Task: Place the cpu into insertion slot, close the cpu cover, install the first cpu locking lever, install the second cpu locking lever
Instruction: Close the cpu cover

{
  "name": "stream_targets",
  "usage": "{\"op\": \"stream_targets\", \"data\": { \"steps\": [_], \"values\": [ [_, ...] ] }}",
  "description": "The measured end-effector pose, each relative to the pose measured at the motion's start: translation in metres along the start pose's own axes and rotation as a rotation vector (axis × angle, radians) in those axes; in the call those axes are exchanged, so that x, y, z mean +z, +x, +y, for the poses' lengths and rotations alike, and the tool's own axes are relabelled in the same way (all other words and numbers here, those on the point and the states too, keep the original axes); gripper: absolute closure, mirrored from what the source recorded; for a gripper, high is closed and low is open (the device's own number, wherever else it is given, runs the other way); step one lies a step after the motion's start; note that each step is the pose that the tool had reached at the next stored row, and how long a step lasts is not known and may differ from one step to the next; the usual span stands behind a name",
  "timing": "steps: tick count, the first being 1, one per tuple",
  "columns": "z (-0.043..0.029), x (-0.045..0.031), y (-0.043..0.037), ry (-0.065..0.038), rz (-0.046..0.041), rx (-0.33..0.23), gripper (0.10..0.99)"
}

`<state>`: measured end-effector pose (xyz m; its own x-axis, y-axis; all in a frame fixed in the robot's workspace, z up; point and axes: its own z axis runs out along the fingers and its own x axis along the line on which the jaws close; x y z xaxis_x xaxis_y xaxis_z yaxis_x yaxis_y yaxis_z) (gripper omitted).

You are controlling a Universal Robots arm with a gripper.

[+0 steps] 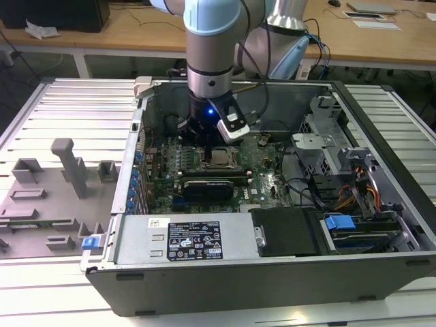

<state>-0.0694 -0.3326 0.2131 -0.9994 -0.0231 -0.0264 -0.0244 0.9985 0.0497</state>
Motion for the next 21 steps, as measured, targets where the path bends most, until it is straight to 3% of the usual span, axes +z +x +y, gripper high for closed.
{"op": "stream_targets", "data": {
  "steps": [10, 21],
  "values": [
    [0.0014, 0.0054, 0.0054, -0.003, -0.0087, -0.039, 0.98],
    [0.0016, 0.006, 0.0065, -0.004, -0.0095, -0.054, 0.98]
  ]
}}
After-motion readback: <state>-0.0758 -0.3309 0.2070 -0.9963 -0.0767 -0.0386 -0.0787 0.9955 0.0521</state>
